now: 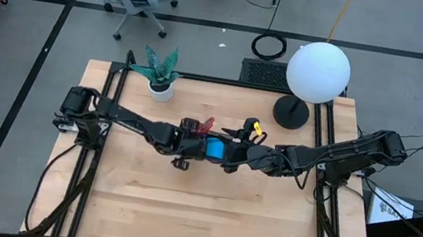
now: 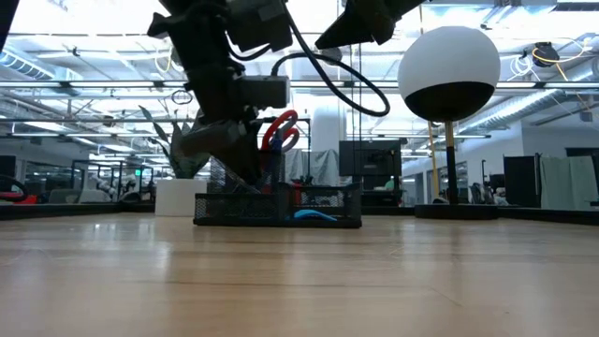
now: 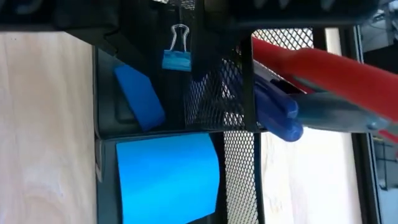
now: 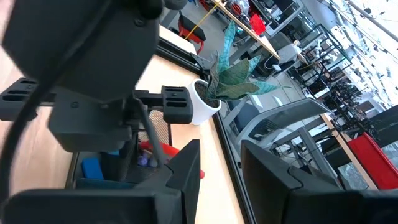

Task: Pick and place office supplies into organizer
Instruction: Put the blue binder clip into the black desk organizer, then return to Home Position

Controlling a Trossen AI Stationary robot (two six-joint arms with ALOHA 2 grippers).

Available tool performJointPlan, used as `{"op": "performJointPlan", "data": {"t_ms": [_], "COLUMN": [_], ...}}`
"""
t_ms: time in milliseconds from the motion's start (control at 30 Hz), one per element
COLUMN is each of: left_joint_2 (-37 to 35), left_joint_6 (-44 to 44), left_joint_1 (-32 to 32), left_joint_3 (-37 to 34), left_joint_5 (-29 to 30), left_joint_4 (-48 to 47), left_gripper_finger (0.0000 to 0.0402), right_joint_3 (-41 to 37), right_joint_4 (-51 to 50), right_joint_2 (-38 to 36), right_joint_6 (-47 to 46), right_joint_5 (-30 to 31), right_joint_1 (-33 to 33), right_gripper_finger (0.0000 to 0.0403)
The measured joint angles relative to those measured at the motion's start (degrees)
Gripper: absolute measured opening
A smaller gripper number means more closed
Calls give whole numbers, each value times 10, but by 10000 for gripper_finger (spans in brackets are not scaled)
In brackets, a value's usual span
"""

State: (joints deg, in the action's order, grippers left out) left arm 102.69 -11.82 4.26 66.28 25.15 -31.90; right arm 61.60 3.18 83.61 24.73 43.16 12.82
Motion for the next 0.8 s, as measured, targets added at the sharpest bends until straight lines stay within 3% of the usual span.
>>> {"op": "performJointPlan", "data": {"t_ms": [467, 800], "left_joint_2": [0, 0], "left_joint_6": [35, 71], "left_joint_1": [0, 31], "left_joint_3": [0, 0], "left_joint_5": [-46, -47], "left_joint_4": [-2, 0], "left_gripper_finger": [177, 189], "right_joint_3": [0, 0], "right_joint_4": [0, 0], "right_joint_2": [0, 0], "right_joint_6": [0, 12], "right_joint_5": [0, 0], "right_joint_1": [0, 4], "right_gripper_finger": [105, 105]}}
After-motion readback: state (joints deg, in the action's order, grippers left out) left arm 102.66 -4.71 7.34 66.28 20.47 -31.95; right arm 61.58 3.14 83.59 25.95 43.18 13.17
